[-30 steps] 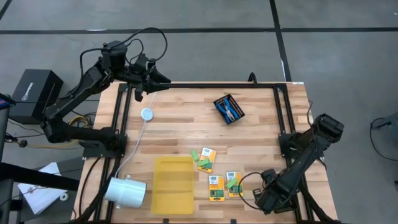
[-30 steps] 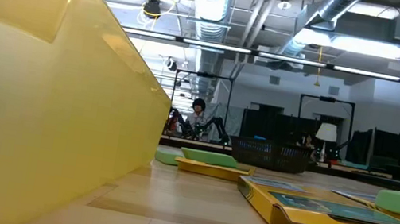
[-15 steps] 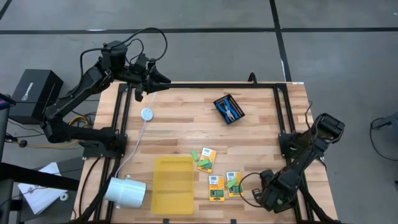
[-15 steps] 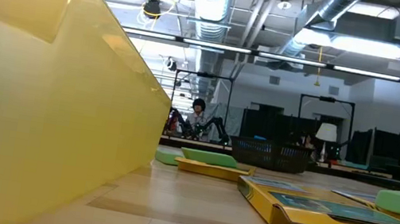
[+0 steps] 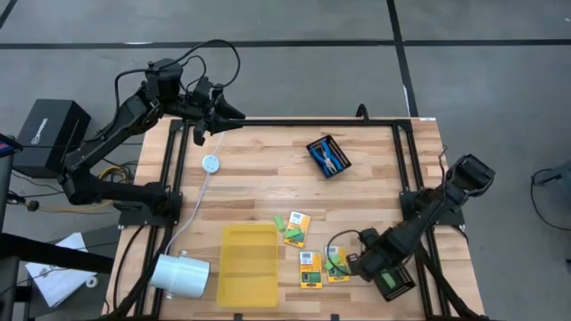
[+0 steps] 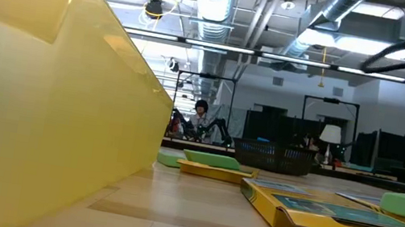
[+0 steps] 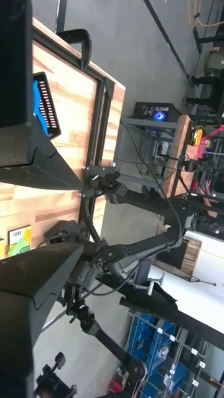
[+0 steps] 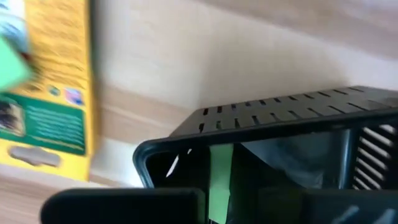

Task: Pick & Place School Supplies
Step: Put the green eraser into the bottom black bin

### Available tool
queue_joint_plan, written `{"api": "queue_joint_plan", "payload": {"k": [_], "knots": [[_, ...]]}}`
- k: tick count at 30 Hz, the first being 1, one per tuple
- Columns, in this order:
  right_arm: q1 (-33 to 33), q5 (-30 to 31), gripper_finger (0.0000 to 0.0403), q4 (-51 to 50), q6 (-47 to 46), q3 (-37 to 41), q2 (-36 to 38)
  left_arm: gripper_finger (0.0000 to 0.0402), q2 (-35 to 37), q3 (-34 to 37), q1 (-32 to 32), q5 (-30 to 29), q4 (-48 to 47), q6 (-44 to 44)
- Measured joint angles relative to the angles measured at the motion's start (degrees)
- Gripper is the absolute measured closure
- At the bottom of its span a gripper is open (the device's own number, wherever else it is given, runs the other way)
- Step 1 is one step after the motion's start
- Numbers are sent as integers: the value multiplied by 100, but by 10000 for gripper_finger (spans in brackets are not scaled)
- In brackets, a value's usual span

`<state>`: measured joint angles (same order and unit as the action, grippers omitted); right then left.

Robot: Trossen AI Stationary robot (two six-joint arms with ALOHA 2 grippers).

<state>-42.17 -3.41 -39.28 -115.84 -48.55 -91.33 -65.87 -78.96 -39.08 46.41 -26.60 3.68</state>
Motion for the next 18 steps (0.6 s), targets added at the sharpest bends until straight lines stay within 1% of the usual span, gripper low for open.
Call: {"api": "queue_joint_plan", "payload": {"k": [8,13,15,18], "knots": [[615,219,381,19,811,1,0,259,0,0,0,-4,-23,-1],[726,241,380,-112,954,1,-2,259,0,0,1,-4,-41,-2],[695,241,357,-97,952,1,-2,259,0,0,1,-4,-45,-2],[688,139,297,-70,948,1,-2,259,0,0,0,-4,-45,-2]]}}
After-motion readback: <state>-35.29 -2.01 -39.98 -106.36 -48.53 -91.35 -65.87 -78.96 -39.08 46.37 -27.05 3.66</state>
